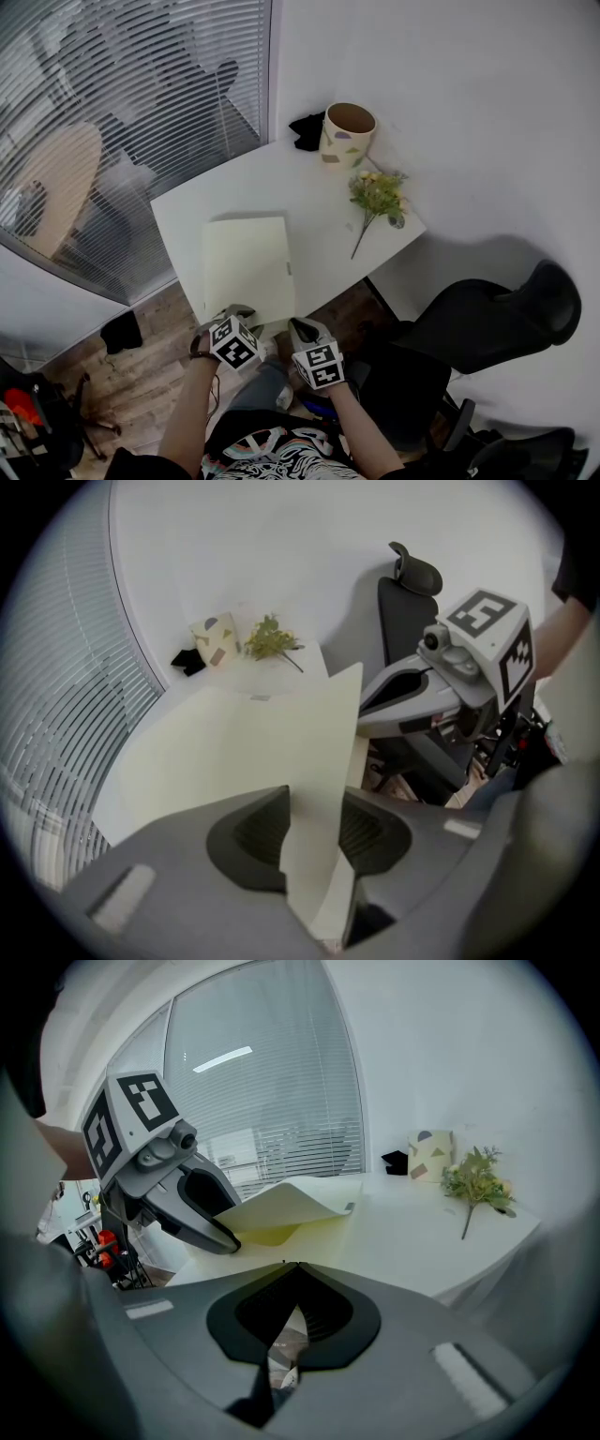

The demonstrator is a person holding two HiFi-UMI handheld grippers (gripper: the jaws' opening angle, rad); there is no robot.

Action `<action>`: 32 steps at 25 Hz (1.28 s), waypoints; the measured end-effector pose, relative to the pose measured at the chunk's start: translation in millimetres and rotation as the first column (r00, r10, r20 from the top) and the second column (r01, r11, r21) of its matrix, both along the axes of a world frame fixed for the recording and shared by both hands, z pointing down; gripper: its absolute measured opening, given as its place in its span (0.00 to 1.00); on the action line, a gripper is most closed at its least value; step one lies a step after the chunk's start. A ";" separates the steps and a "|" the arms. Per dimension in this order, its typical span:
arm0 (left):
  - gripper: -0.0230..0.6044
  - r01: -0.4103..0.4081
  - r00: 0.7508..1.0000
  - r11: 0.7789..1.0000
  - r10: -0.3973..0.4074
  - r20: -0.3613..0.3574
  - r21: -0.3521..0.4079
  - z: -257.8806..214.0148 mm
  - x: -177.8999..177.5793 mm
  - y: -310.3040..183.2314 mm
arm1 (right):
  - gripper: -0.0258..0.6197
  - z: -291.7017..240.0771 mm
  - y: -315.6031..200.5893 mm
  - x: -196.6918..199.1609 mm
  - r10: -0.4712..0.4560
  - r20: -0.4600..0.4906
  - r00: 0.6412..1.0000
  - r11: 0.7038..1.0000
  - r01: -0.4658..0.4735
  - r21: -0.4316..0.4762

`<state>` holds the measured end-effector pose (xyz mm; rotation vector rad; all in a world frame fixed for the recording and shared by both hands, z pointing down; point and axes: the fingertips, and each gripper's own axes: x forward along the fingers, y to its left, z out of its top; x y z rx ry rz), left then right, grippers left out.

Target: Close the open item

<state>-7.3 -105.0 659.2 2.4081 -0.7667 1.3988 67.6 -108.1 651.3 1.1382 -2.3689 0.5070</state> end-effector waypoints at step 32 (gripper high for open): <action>0.33 -0.024 0.999 0.999 0.023 0.037 0.023 1.8 0.0 1.5 | 0.04 -1.7 0.1 -1.0 0.000 -0.015 1.000 1.000 0.000 0.000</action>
